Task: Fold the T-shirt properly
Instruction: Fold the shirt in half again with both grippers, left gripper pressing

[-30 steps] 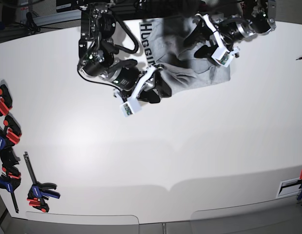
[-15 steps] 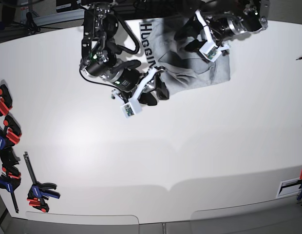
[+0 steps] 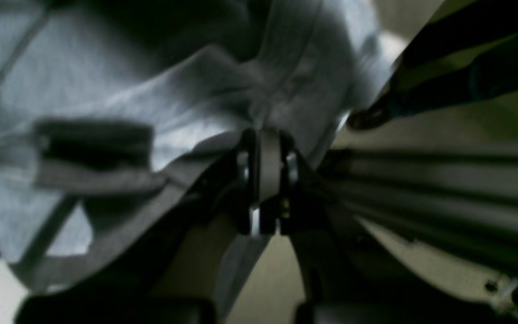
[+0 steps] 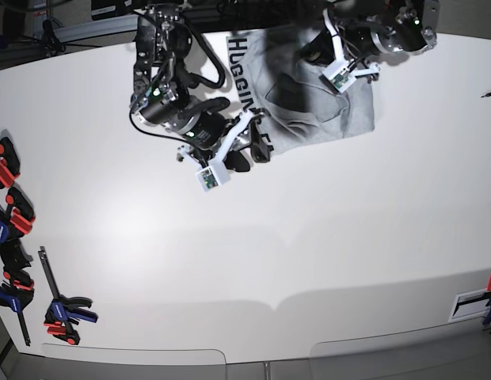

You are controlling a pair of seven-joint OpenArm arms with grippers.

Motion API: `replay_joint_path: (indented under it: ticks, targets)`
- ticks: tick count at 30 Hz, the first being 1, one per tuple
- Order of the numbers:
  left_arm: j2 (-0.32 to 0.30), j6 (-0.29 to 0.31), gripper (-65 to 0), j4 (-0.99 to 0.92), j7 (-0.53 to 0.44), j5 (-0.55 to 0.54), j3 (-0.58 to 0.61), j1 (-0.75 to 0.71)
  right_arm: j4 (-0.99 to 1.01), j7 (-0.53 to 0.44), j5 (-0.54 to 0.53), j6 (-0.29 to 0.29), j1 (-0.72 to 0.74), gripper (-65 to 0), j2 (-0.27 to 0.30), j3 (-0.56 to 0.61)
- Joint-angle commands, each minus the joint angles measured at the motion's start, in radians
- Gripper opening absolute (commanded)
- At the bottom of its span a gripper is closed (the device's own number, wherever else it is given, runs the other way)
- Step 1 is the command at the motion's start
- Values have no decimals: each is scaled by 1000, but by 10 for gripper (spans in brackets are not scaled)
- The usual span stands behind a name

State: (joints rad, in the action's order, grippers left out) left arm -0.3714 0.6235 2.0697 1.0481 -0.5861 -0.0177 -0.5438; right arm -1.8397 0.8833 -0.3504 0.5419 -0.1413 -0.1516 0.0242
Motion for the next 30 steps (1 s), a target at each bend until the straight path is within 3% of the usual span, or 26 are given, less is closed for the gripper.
replay_joint_path:
  ticks: [1,8,16,19,22,30]
  targets:
    - [-16,-11,-650,31,-8,-16,-2,-3,-21,-27,-18,0,14,-406,-3,1]
    - [-64,-33,-650,98,44,-16,-34,-31,-21,-27,-14,0,14,-406,-3,1]
    - [-64,-36,-650,221,85,-17,-241,-155,-21,-29,-15,0,14,-406,-3,2]
    - [-64,-77,-650,269,84,-24,-319,-189,-21,-30,-15,0,14,-406,-3,2]
    - [-64,-78,-650,286,84,-54,-370,-224,-21,-30,-15,0,14,-406,-3,2]
    - [-58,-79,-650,286,85,-32,-382,-306,-21,-31,-20,0,14,-406,-3,2]
